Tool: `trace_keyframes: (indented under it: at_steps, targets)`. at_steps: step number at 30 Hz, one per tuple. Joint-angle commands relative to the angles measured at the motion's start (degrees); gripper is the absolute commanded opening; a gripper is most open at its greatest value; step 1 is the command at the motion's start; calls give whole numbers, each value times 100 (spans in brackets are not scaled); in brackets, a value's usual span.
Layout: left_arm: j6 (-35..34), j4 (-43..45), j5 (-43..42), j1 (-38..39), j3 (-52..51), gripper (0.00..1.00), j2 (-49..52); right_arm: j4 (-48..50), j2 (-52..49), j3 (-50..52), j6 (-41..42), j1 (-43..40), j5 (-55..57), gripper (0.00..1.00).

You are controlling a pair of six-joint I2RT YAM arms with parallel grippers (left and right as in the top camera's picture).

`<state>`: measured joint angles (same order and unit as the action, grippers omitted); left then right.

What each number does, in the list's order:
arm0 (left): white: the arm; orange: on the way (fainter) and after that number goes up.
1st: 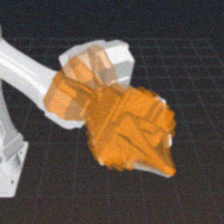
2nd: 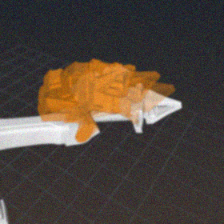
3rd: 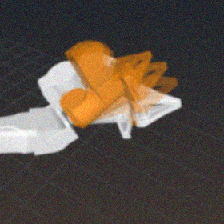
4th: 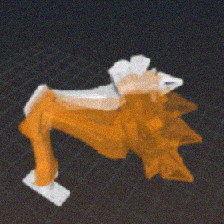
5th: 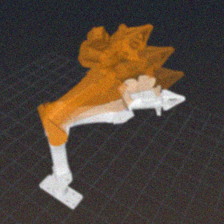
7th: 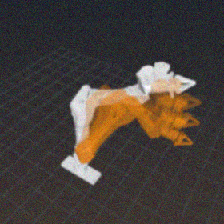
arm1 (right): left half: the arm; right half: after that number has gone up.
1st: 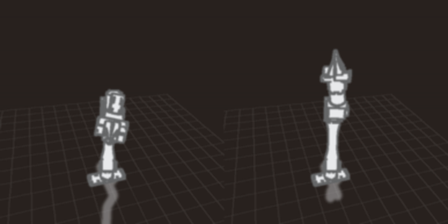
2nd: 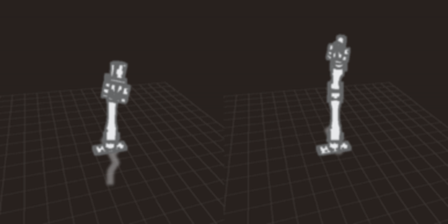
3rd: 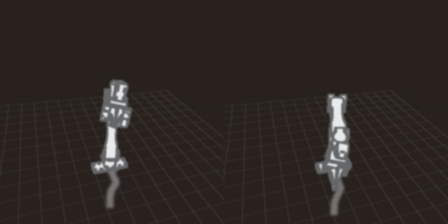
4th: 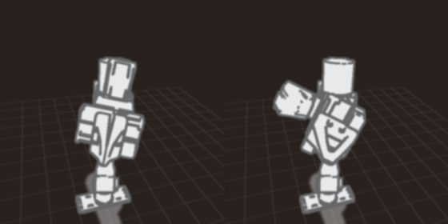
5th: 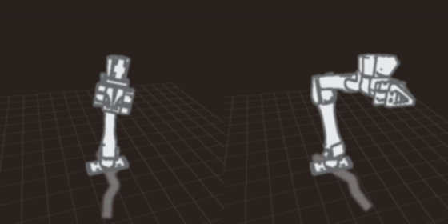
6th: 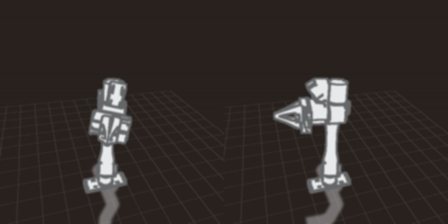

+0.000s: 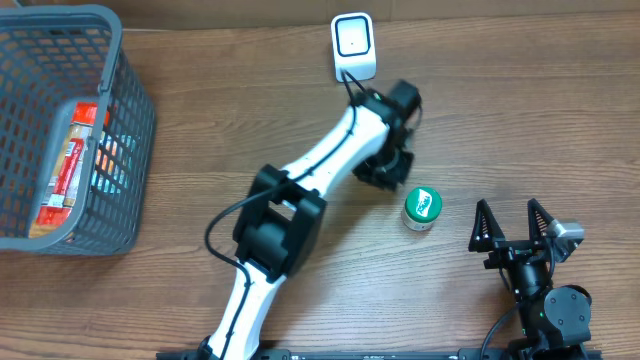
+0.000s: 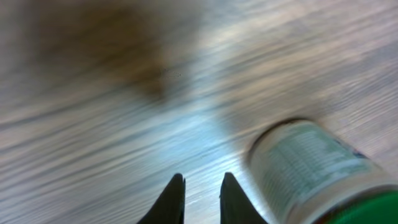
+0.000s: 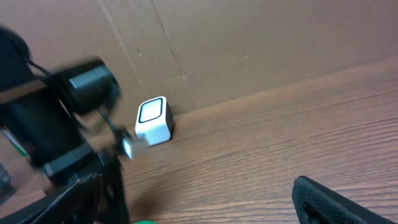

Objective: Scan the item barcode
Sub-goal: 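Set the jar down on the table and open the left gripper, then move the left gripper back into the basket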

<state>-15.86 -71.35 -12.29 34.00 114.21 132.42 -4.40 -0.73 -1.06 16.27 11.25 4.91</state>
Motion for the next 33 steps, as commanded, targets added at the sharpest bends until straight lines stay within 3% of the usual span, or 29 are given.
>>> trace_keyframes:
  at_steps: [1,3,6,9,16,21,29,33]
  targets:
    - [212,-514,868,-697,1259,15,-780,17,55,61,-24,-7,11,100]
    - [356,-855,1008,-1093,1967,25,-1021,20,55,61,-24,-7,11,100]
    - [433,-1126,1141,-1858,2959,61,-1390,17,55,61,-24,-7,13,100]
    - [444,-1185,1126,-2774,3598,84,-1749,17,55,61,-24,-7,13,100]
    - [481,-1241,1123,-5034,3829,100,-2299,17,55,61,-24,-7,13,100]
    - [570,-1438,1126,-6004,3622,100,-2208,17,55,61,-24,-7,11,100]
    - [1237,-1906,1226,-6457,3541,100,-1423,17,55,61,-24,-7,11,100]
    - [1246,-2100,1635,-6481,3541,100,-938,17,55,61,-24,-7,13,100]
